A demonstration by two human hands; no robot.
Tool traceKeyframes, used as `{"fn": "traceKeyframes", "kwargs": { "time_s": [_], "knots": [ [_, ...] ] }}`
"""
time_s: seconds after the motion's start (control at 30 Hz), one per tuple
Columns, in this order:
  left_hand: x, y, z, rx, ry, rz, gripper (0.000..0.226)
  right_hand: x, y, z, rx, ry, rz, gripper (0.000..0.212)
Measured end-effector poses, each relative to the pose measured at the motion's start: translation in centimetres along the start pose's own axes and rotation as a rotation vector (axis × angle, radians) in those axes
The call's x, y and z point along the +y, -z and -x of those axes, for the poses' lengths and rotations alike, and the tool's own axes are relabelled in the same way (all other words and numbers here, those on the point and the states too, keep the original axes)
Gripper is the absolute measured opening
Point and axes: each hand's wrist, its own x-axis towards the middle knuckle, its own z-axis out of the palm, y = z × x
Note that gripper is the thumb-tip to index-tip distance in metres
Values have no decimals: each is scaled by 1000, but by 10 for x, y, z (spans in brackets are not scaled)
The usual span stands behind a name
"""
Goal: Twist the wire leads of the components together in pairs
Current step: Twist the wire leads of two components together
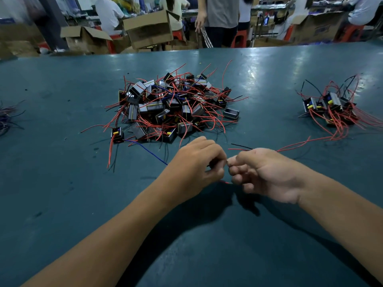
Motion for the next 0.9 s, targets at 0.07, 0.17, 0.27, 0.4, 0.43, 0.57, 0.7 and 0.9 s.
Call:
{"fn": "traceKeyframes", "kwargs": {
  "time_s": [0.07,0.17,0.27,0.4,0.43,0.57,0.7,0.9],
  "knots": [
    [-1,0,1,-35,131,93,4,3,1,0,110,274,370,13],
    [-2,0,2,-61,293,235,6,5,8,0,295,786,989,8],
    [-2,2,2,-72,378,368,11,4,12,1,259,986,1280,4],
    [-1,4,3,-99,410,430,12,3,13,2,234,1118,1430,11],
    [-1,4,3,-105,414,434,12,1,13,2,231,1136,1447,14],
    [0,4,3,-118,413,425,11,-1,12,2,216,1134,1473,17],
    [0,4,2,-124,413,430,11,-2,11,4,192,1110,1475,20],
    [2,4,2,-130,409,446,11,-3,10,3,195,1021,1434,17]
  ]
}}
